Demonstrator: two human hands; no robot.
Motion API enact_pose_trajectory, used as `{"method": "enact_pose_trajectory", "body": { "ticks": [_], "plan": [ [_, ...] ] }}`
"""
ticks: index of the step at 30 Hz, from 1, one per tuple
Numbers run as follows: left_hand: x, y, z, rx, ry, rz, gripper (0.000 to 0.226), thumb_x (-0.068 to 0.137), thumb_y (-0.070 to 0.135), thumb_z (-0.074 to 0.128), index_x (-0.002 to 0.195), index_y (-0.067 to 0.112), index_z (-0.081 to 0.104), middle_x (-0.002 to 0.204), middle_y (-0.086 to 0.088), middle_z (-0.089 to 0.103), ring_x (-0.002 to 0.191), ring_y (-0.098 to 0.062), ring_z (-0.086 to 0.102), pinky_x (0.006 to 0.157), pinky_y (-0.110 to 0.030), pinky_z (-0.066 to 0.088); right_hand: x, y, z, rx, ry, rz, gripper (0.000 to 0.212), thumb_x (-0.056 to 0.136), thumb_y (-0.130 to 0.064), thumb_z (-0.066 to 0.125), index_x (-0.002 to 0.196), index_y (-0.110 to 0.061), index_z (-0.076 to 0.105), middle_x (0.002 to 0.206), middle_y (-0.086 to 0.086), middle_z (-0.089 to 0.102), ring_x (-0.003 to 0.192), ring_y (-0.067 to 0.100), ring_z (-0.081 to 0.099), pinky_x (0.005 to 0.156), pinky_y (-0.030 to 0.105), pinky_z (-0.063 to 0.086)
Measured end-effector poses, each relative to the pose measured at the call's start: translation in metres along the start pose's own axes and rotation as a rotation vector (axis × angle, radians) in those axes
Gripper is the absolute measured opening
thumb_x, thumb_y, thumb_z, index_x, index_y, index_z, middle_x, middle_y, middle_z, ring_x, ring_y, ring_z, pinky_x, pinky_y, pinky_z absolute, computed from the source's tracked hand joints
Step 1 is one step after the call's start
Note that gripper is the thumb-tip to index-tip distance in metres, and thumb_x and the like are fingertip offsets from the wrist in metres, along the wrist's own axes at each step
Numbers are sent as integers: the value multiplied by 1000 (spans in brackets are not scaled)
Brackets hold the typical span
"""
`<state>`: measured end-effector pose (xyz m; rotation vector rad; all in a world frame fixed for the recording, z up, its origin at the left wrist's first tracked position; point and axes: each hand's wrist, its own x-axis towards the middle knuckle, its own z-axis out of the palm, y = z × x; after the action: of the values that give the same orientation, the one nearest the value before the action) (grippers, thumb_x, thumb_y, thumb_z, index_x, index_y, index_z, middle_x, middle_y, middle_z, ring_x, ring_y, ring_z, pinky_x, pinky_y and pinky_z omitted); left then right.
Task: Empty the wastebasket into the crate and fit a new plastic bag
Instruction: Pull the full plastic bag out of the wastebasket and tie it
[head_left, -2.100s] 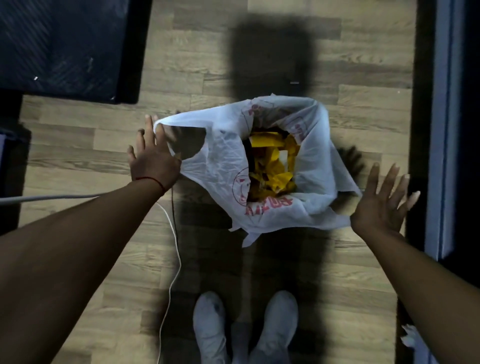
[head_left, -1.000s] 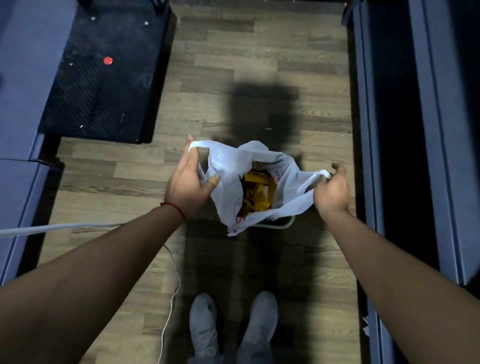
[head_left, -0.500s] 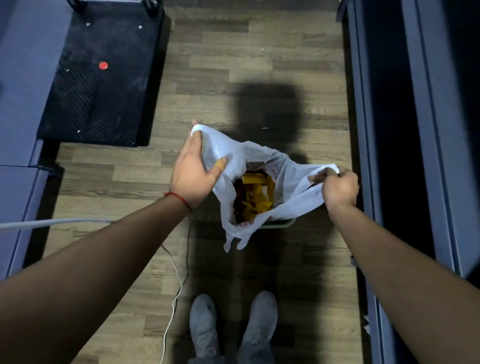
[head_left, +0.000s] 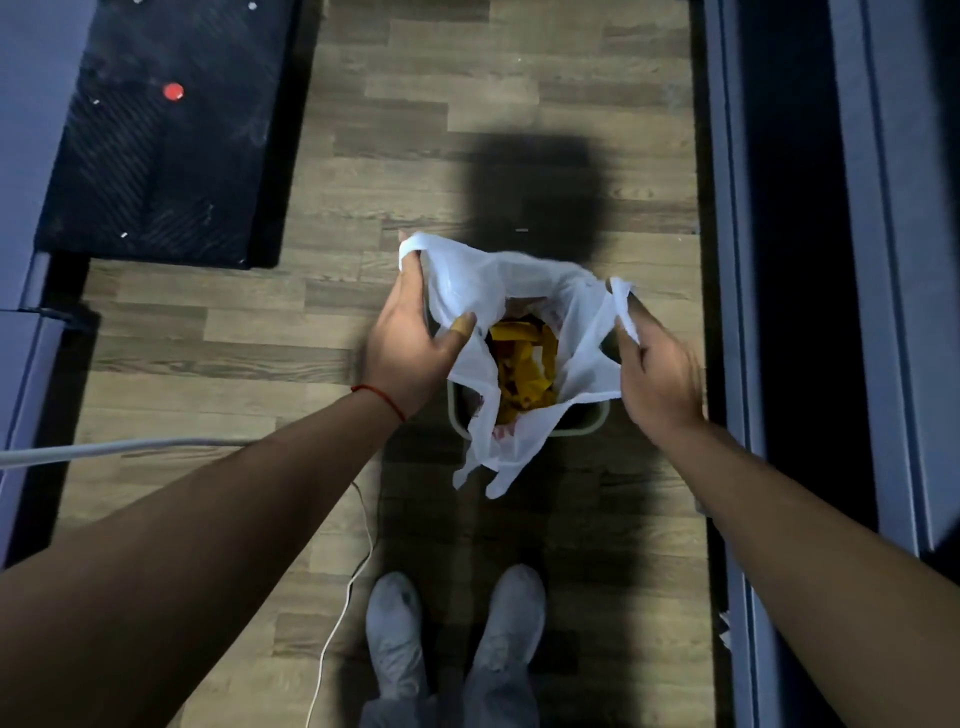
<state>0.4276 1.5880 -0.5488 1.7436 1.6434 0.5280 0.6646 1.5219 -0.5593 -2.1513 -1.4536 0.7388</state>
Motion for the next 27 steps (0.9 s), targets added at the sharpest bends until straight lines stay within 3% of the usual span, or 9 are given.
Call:
{"method": "enact_pose_trajectory", "body": {
  "ticks": [3,6,8,11,14,16,18,22,27],
  "plan": [
    [1,0,4,-42,5,-1,89,89,40,64,154,15,9,135,-24,52,118,-38,55,86,-41,50,-15,4,-2,-20,5,-145,48,98,-29,36,146,-25,39,125,9,64,101,34,63,78,35,49],
    [0,1,-1,-82,40,2,84,89,39,65,153,15,16,142,-7,50,127,-24,51,93,-31,46,-24,5,-8,88,49,-128,44,99,-30,38,142,-24,46,121,-5,65,100,19,65,81,22,48],
    [-4,6,-9,-89,64,31,73,90,38,64,148,13,28,142,-3,49,129,-18,48,98,-29,43,-30,7,-15,124,108,-145,37,99,-21,45,135,-20,56,93,-18,63,77,3,60,68,7,40],
    [-14,16,-20,-94,82,107,47,91,31,64,132,12,50,122,-2,60,112,-16,57,95,-33,49,-35,7,-26,156,215,-207,21,95,-15,57,108,-10,71,82,-5,65,75,16,62,63,16,42],
    [-25,36,-26,-162,34,192,31,93,29,62,121,20,55,105,2,63,96,-12,61,84,-33,53,-37,-6,-34,148,259,-204,18,89,-23,64,91,-8,74,97,-4,56,93,22,56,75,25,44],
    [-30,49,-25,-162,-28,264,26,94,27,61,119,21,55,107,5,62,99,-8,59,83,-30,51,-39,-16,-38,151,209,-214,27,87,-33,61,87,-10,75,107,-8,48,101,17,48,80,15,40],
    [-34,59,-19,-118,-77,298,34,94,29,60,125,18,54,112,9,57,102,-3,55,83,-26,49,-40,-20,-40,97,128,-314,27,85,-34,61,84,-11,75,120,-6,51,107,15,46,82,22,45],
    [-37,74,5,-285,-295,247,50,97,38,50,143,21,42,141,3,51,126,-13,52,101,-39,49,-36,-22,-41,-42,12,-476,8,81,-25,73,85,-19,76,149,3,40,129,30,37,94,50,45],
    [-40,89,29,-403,-526,204,48,98,38,40,140,16,48,136,-1,56,127,-8,49,109,-27,39,-22,-24,-36,-124,-132,-602,18,84,-23,68,98,-14,75,157,6,25,142,28,26,111,44,34]
  ]
}}
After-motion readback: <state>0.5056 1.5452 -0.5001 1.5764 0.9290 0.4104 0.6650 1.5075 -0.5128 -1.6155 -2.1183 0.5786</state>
